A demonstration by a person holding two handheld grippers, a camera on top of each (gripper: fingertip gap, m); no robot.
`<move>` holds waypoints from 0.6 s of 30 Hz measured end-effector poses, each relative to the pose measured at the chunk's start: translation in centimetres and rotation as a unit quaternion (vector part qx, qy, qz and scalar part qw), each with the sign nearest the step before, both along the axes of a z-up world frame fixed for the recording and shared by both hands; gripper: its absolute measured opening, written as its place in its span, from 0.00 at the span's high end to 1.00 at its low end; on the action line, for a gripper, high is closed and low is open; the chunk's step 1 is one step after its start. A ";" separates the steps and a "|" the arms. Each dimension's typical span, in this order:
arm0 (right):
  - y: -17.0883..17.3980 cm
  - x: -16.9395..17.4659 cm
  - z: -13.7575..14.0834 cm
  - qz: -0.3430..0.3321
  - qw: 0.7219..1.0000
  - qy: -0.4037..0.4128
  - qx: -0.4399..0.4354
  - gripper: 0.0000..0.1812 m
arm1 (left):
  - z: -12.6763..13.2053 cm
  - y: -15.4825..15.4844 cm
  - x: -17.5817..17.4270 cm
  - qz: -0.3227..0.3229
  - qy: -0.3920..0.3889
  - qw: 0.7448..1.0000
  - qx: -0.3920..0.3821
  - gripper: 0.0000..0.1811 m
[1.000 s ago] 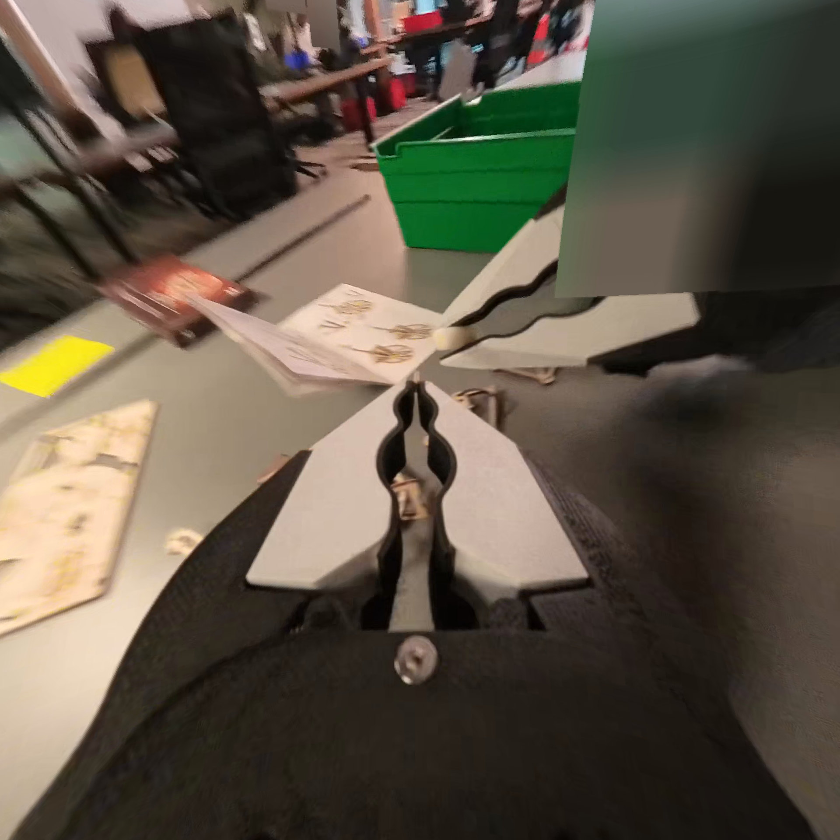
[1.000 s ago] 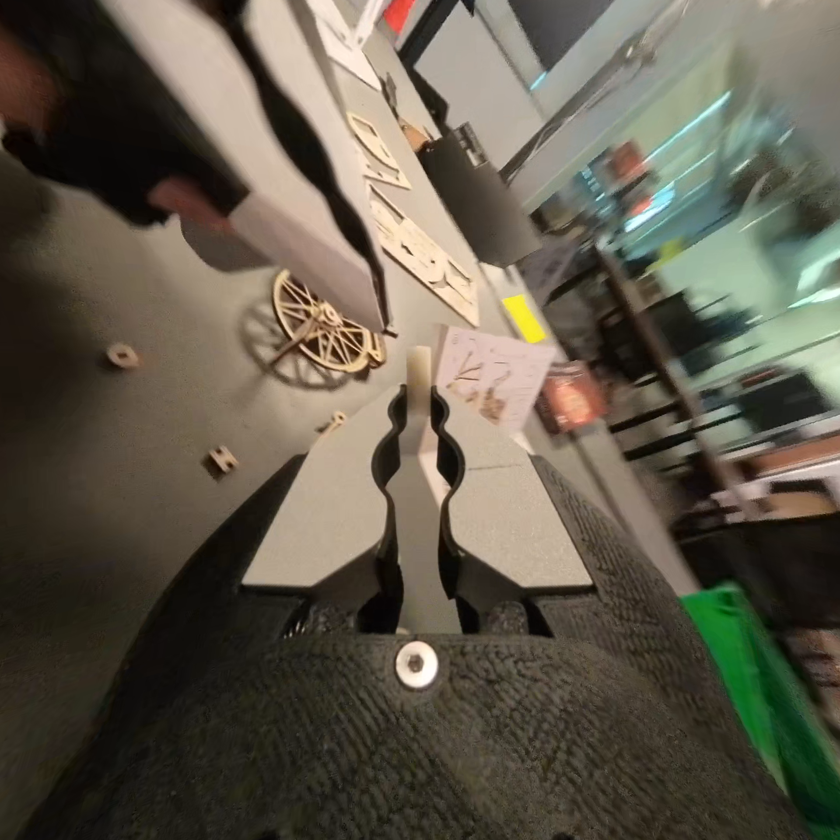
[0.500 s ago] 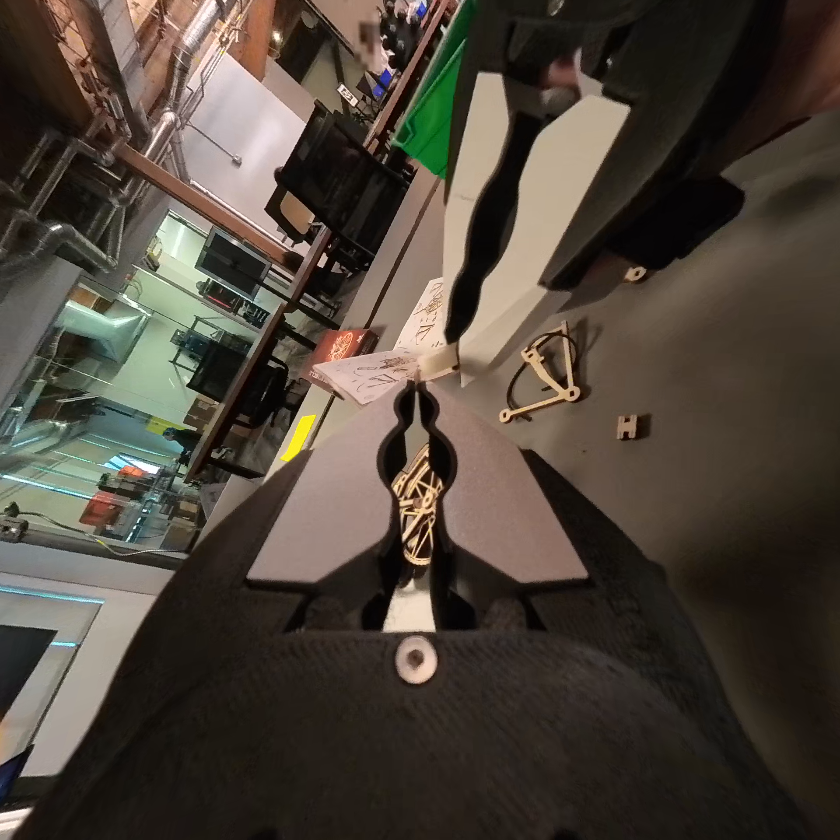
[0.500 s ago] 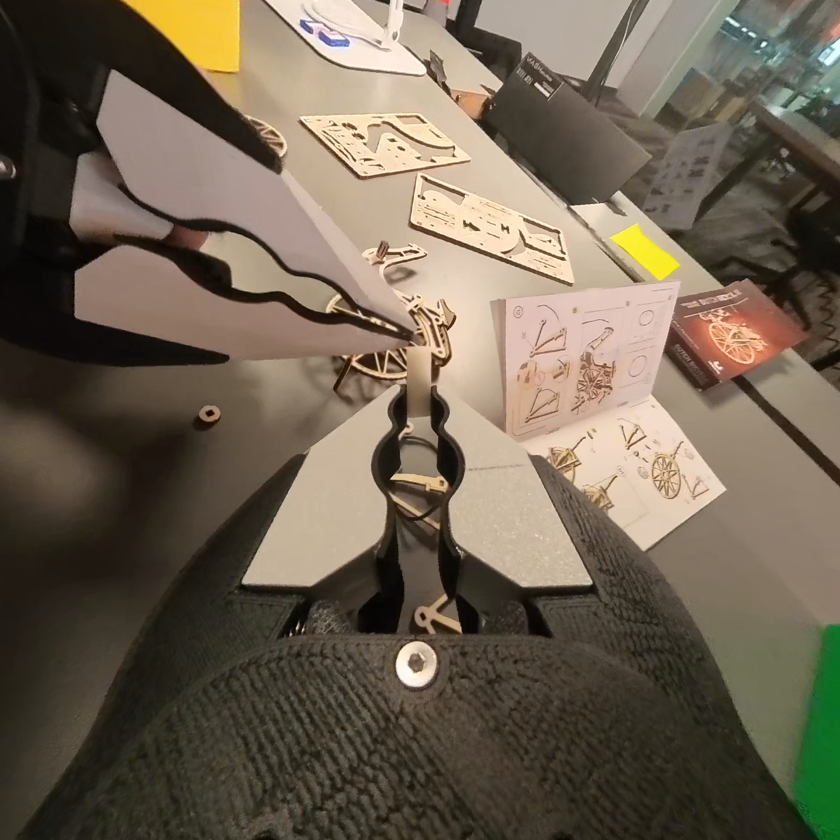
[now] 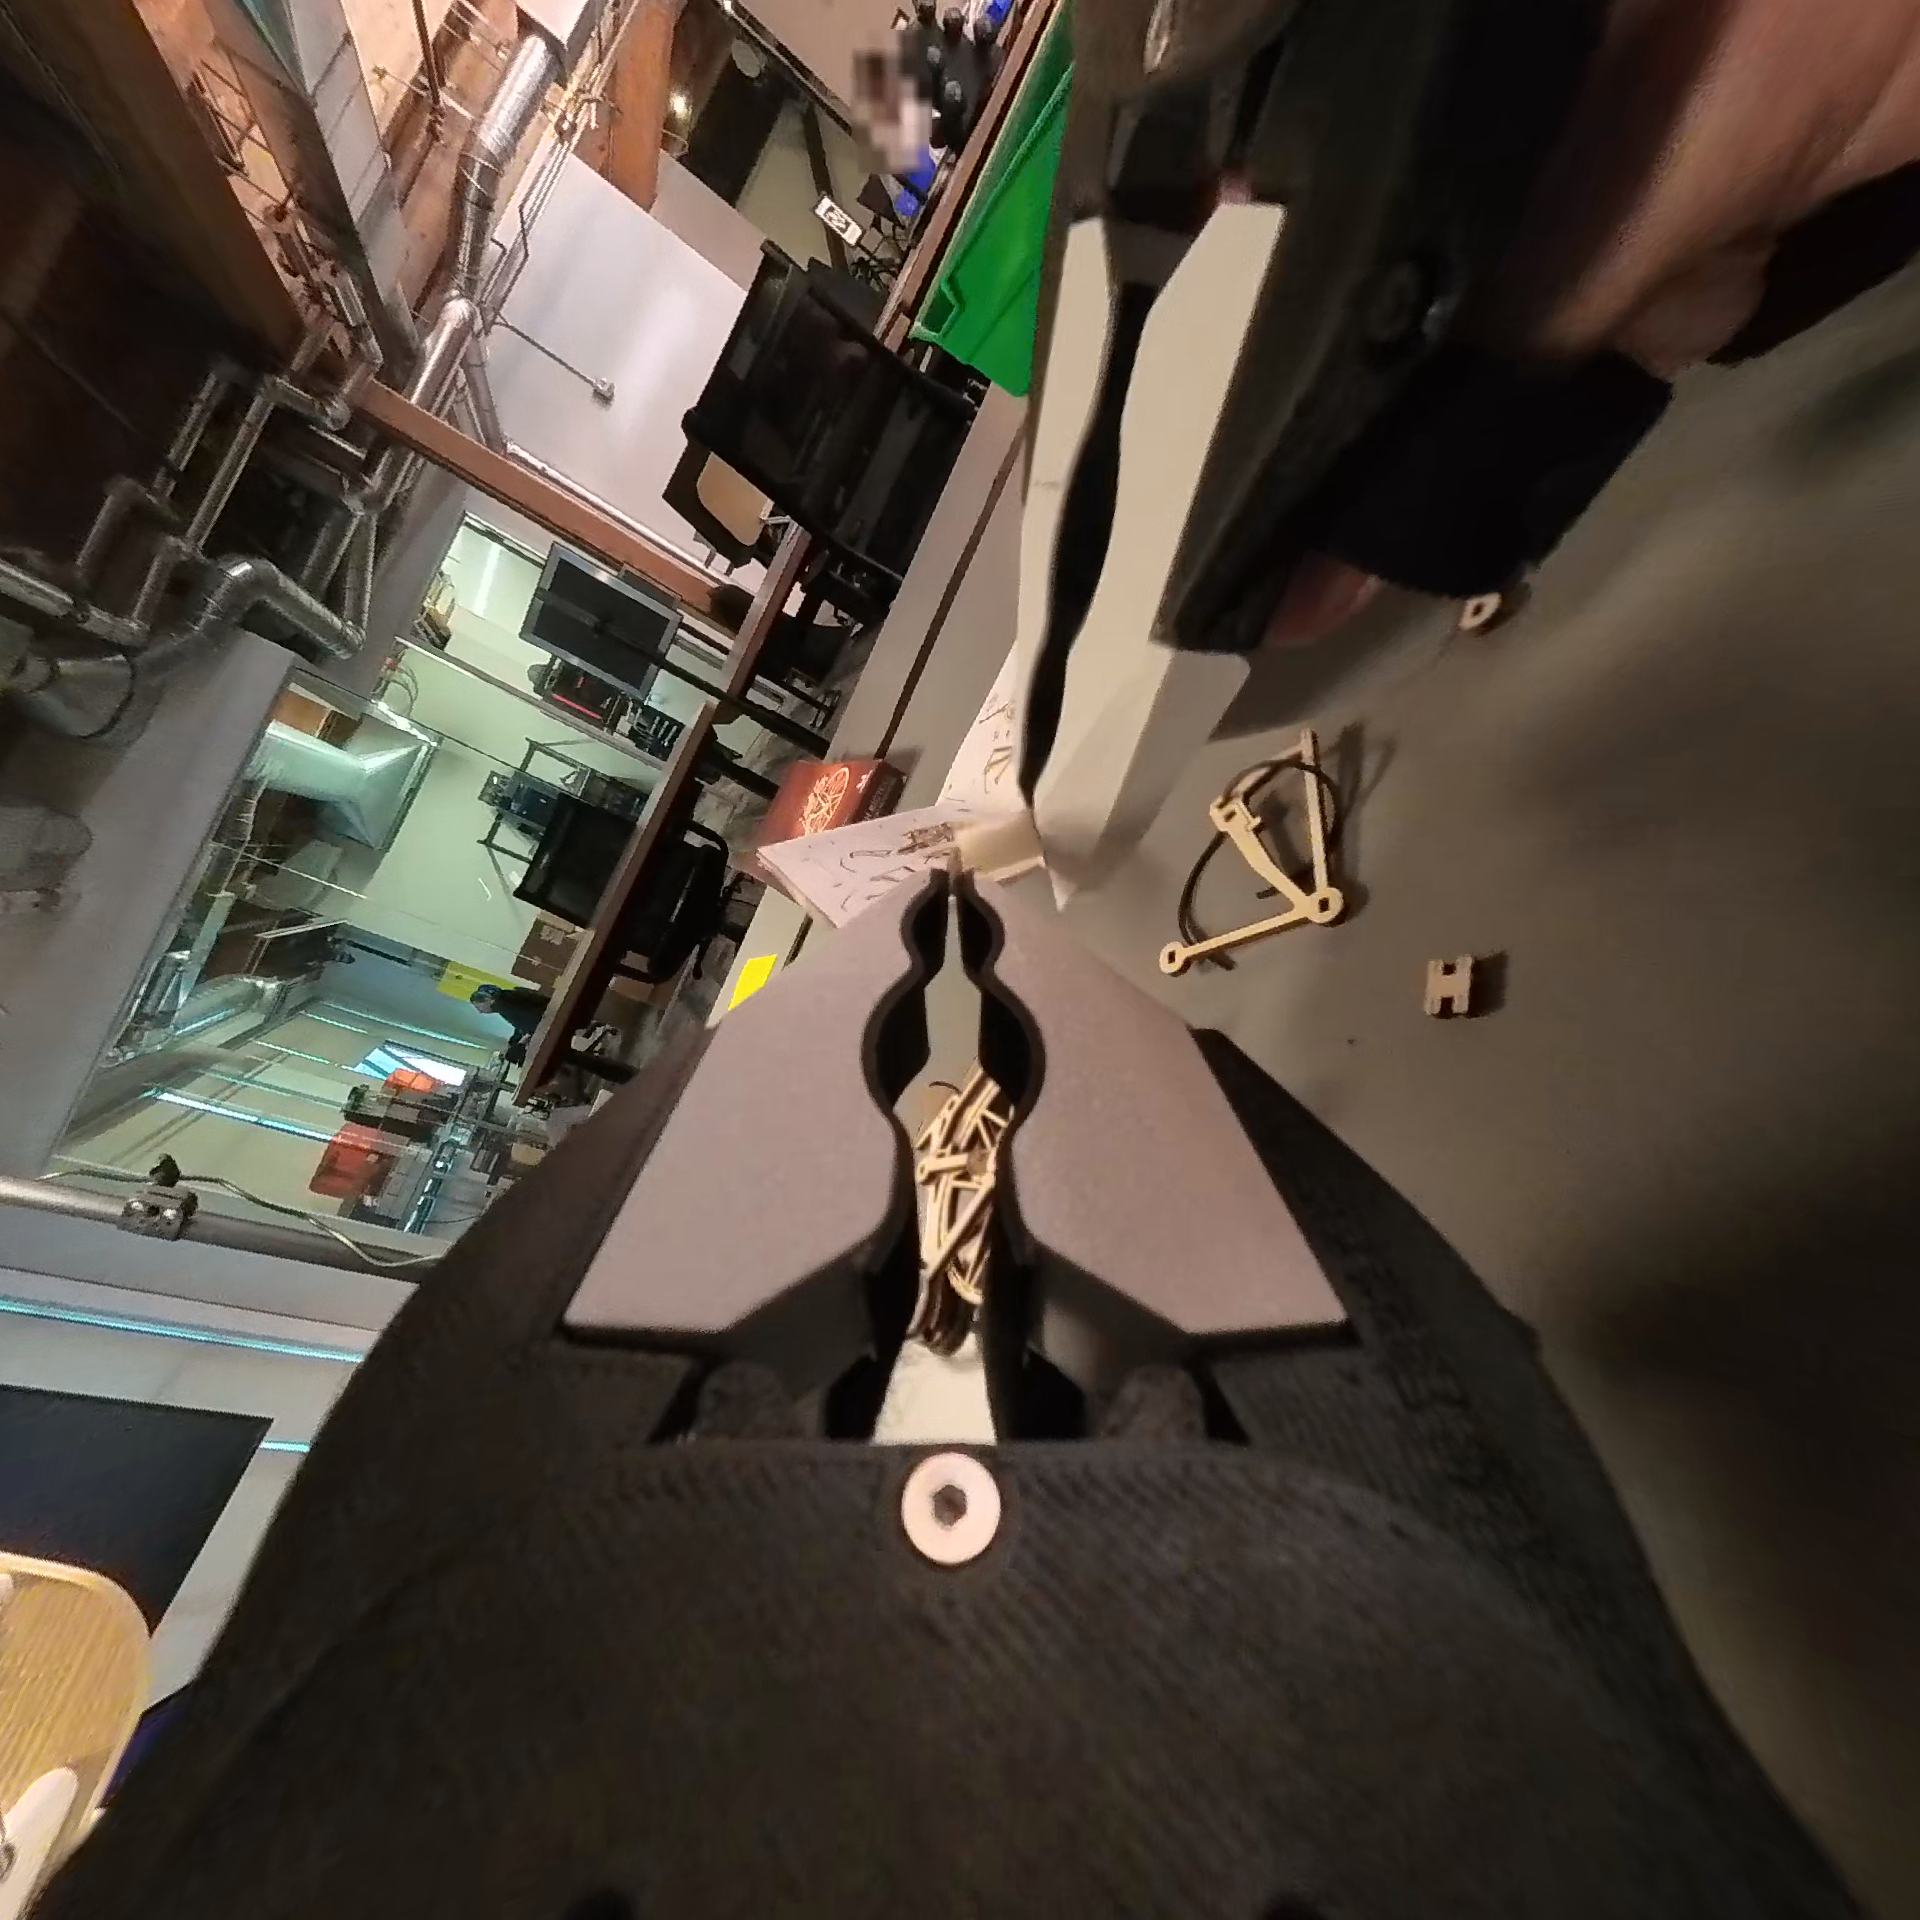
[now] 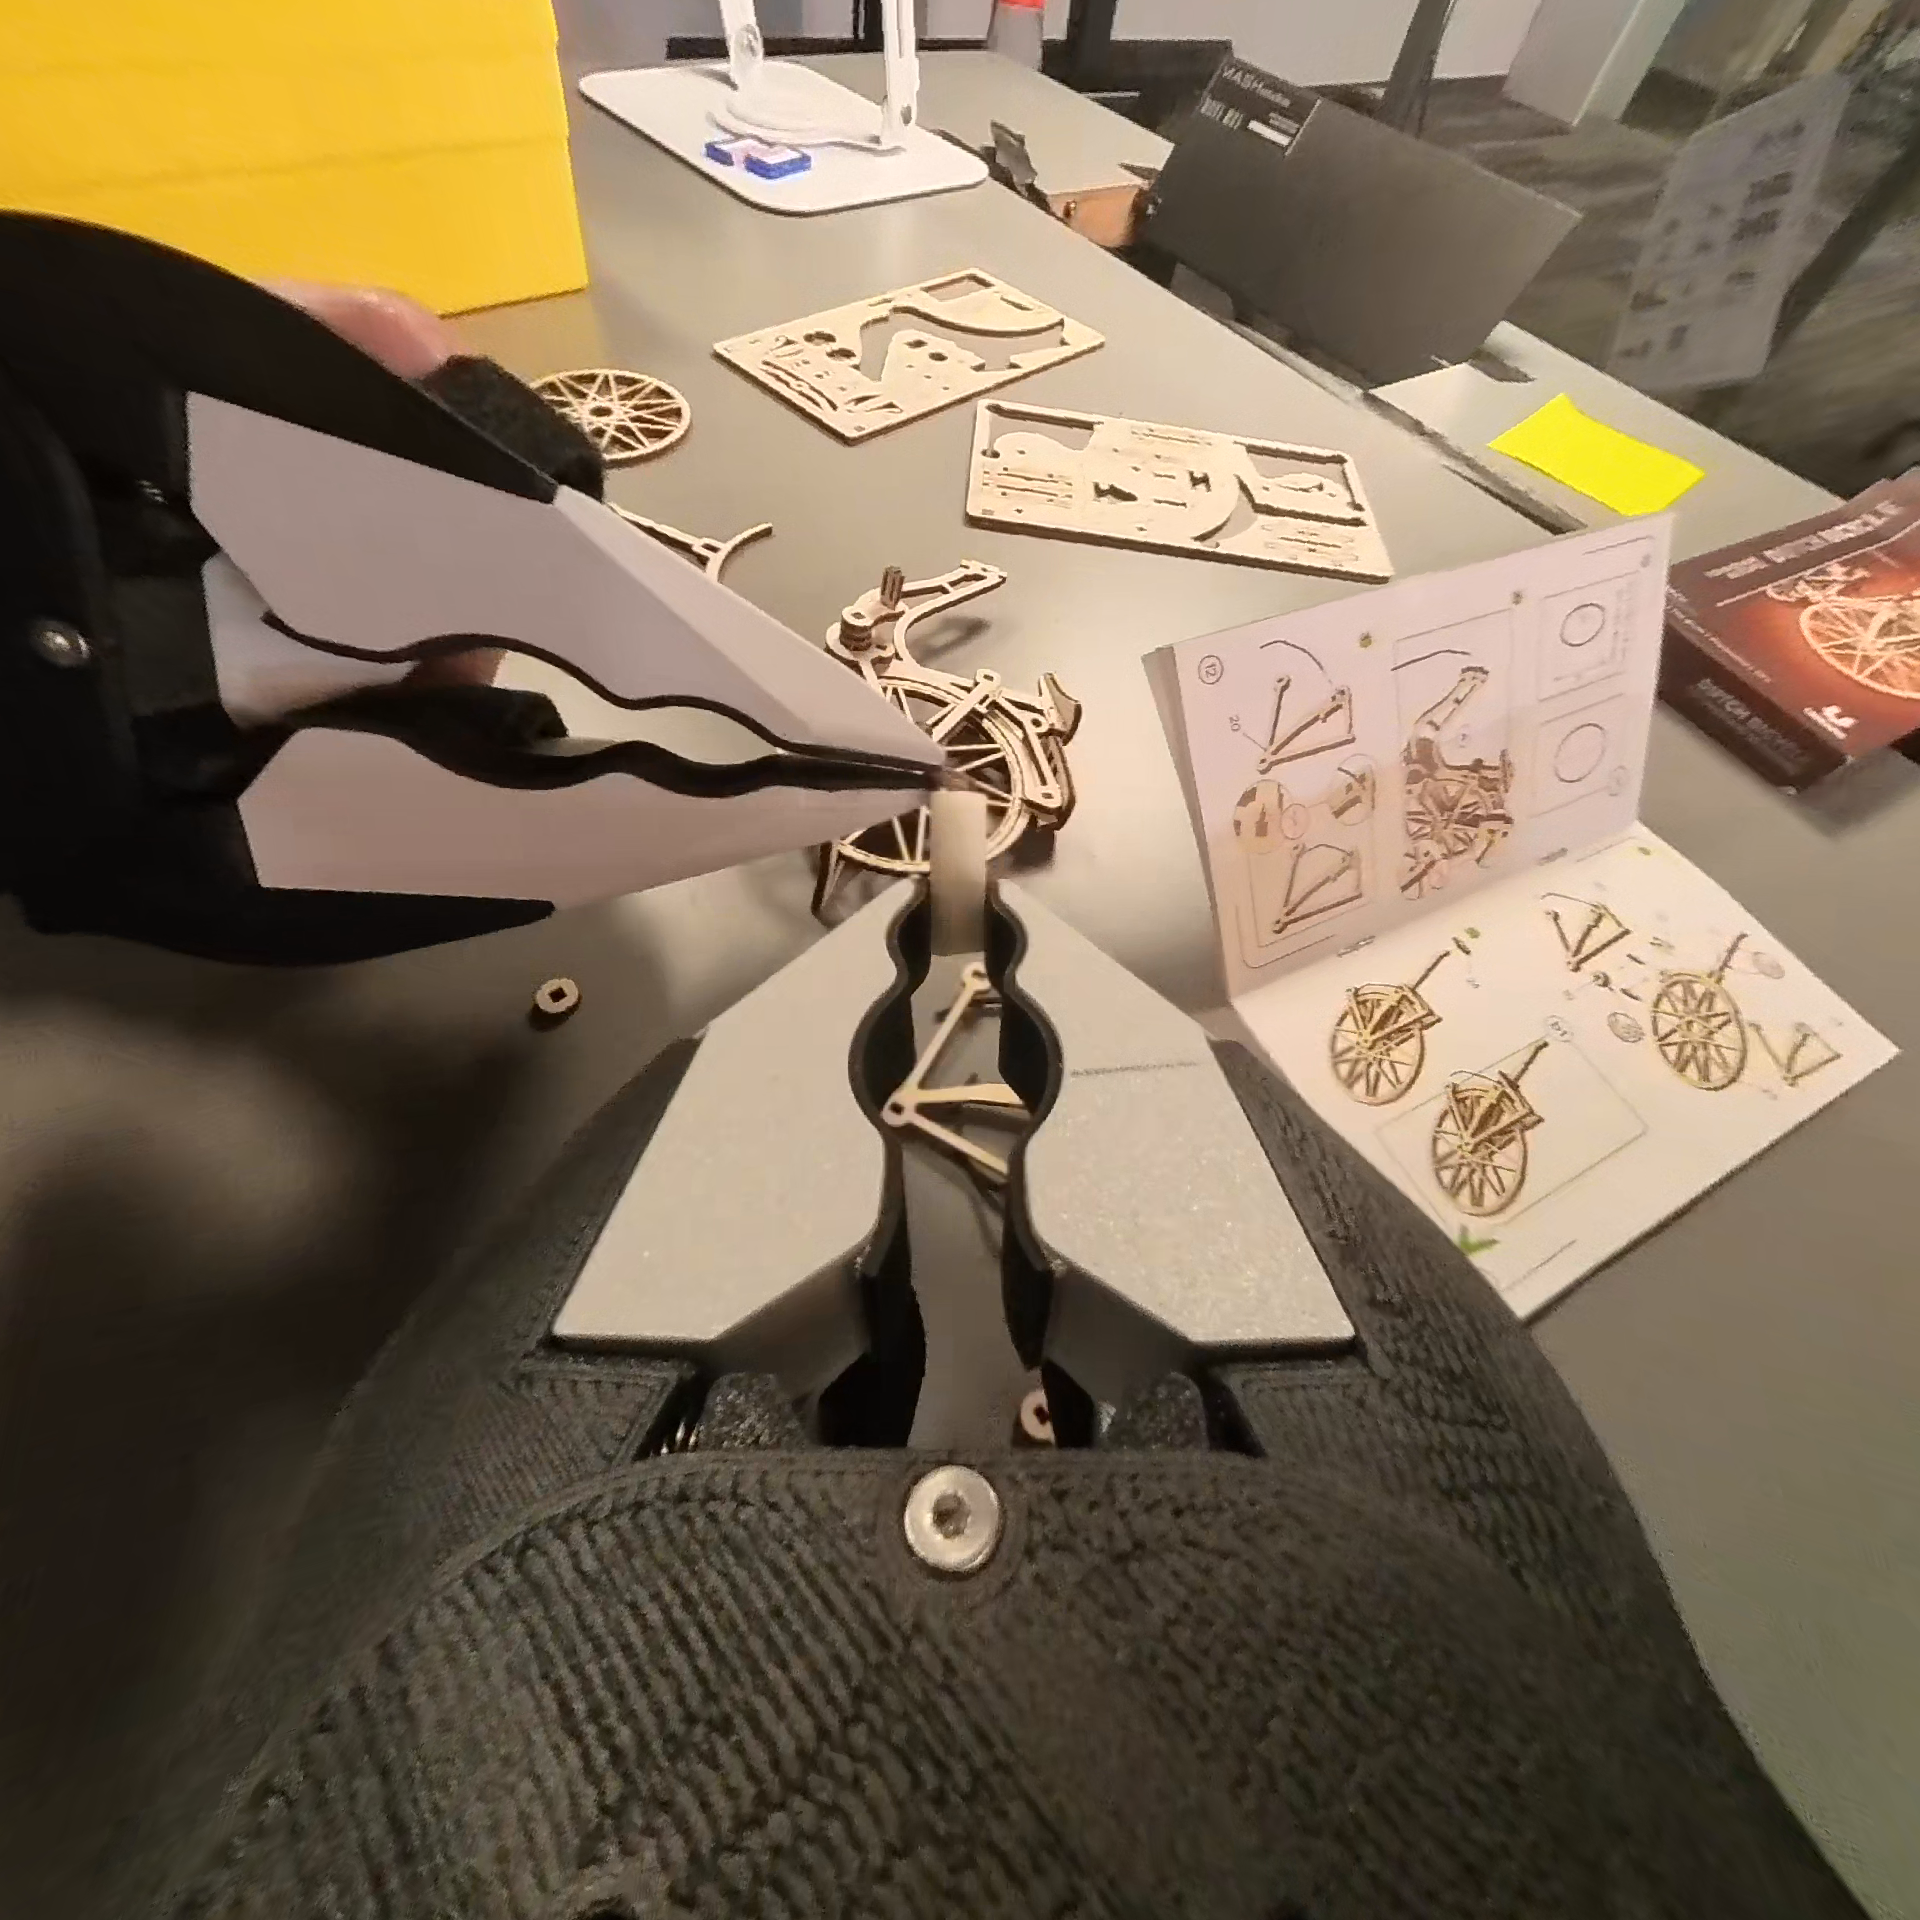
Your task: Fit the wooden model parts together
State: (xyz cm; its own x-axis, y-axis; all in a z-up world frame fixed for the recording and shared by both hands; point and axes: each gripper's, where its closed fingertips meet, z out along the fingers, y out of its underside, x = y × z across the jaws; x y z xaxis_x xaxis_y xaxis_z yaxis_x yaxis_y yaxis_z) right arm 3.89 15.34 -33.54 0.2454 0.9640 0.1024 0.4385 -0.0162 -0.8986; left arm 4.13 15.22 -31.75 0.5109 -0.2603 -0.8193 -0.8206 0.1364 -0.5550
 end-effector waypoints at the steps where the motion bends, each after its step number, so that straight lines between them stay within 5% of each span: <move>1: 0.0 0.0 -0.1 -0.002 1.000 -0.002 -0.002 0.96 | 0.0 0.0 0.1 0.001 0.001 1.000 0.001 1.00; 18: 0.5 0.2 -0.1 -0.011 1.000 0.006 -0.017 0.96 | 0.0 0.0 0.3 -0.002 0.016 1.000 0.009 1.00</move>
State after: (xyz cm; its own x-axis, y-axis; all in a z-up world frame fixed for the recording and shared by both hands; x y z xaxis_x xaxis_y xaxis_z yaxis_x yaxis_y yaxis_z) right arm 4.14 15.81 -33.65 0.2680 0.9612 0.0661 0.4266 -0.0569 -0.9026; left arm 4.40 15.18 -31.77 0.4839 -0.2472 -0.8395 -0.8368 0.1501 -0.5265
